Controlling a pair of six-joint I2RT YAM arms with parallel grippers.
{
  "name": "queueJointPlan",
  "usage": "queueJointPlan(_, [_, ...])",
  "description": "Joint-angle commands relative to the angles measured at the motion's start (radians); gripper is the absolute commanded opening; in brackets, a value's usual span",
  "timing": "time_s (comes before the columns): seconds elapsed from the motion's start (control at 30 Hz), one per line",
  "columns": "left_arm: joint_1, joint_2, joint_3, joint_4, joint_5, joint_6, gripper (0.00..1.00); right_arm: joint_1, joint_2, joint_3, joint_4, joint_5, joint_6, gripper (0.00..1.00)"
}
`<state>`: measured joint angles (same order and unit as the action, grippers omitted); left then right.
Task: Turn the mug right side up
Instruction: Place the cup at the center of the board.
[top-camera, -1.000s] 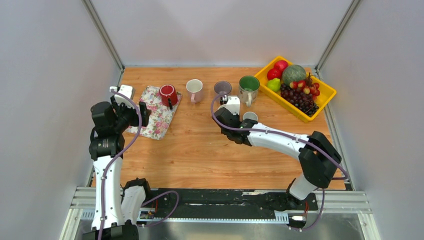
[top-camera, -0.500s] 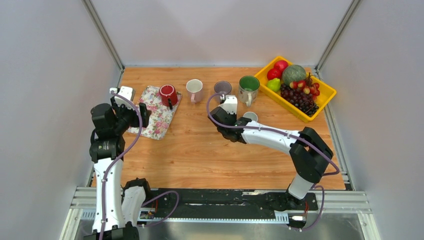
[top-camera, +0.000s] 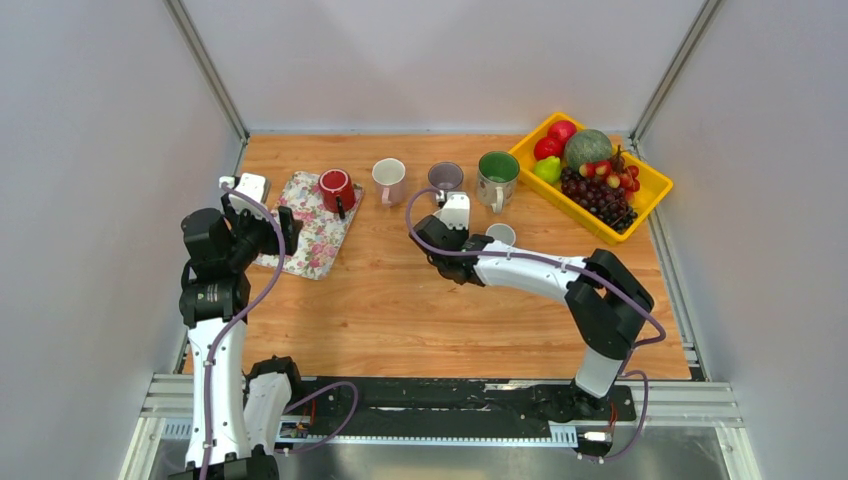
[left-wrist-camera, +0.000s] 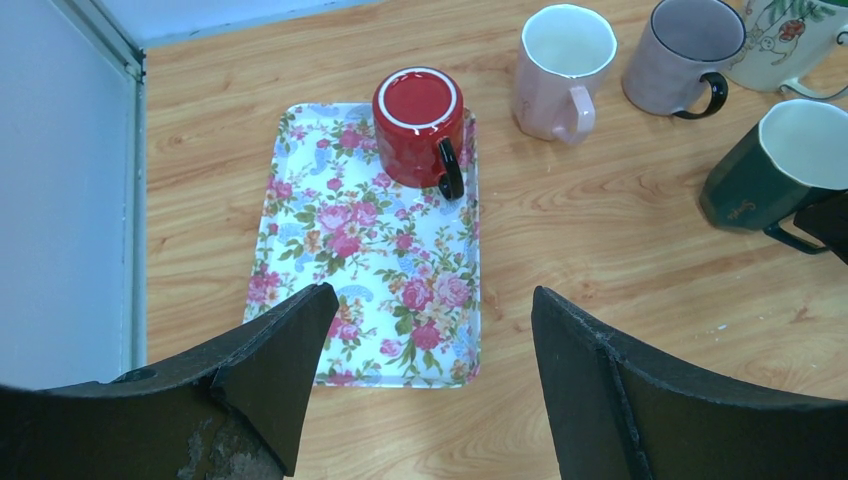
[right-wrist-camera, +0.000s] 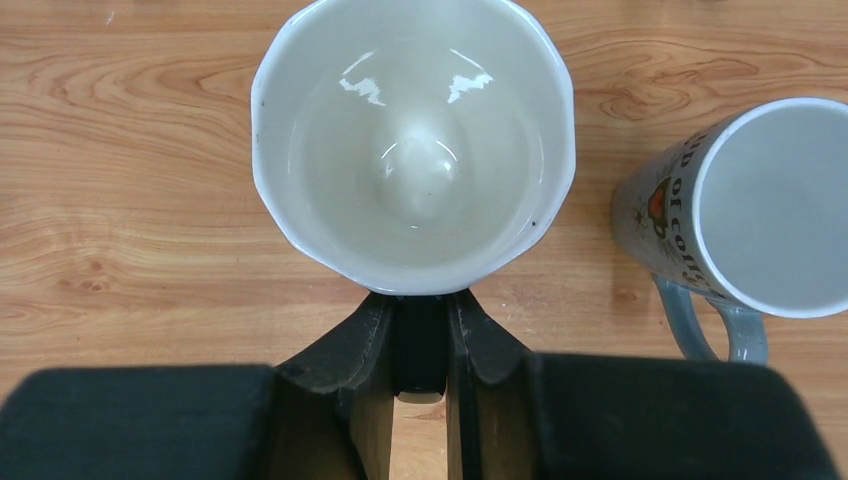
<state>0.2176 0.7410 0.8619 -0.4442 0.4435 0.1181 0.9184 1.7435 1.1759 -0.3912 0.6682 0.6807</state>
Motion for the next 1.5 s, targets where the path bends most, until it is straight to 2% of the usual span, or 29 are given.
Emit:
queueJointPlan(0.0, [0.010, -0.016, -0.006, 0.033, 0.017, -0.008, 0.82, 0.008, 0.001, 0.079, 0.071, 0.073, 0.021, 0.00])
queueJointPlan(0.13, [0.009, -0.018, -0.007, 0.035, 0.018, -0.009, 0.82, 0.011, 0.018, 0.101, 0.055, 0.075, 0.027, 0.00])
queueJointPlan(0.23, [0.009, -0.017, -0.009, 0.035, 0.017, -0.008, 0.82, 0.013, 0.020, 0.104, 0.048, 0.076, 0.029, 0.08])
queueJointPlan(0.47, [0.009, -0.017, -0.010, 0.040, 0.018, -0.009, 0.82, 0.024, 0.020, 0.102, 0.047, 0.078, 0.029, 0.11])
queueJointPlan(1.47, [0.009, -0.023, -0.009, 0.040, 0.022, -0.009, 0.81, 0.040, -0.001, 0.064, 0.049, 0.133, 0.056, 0.08])
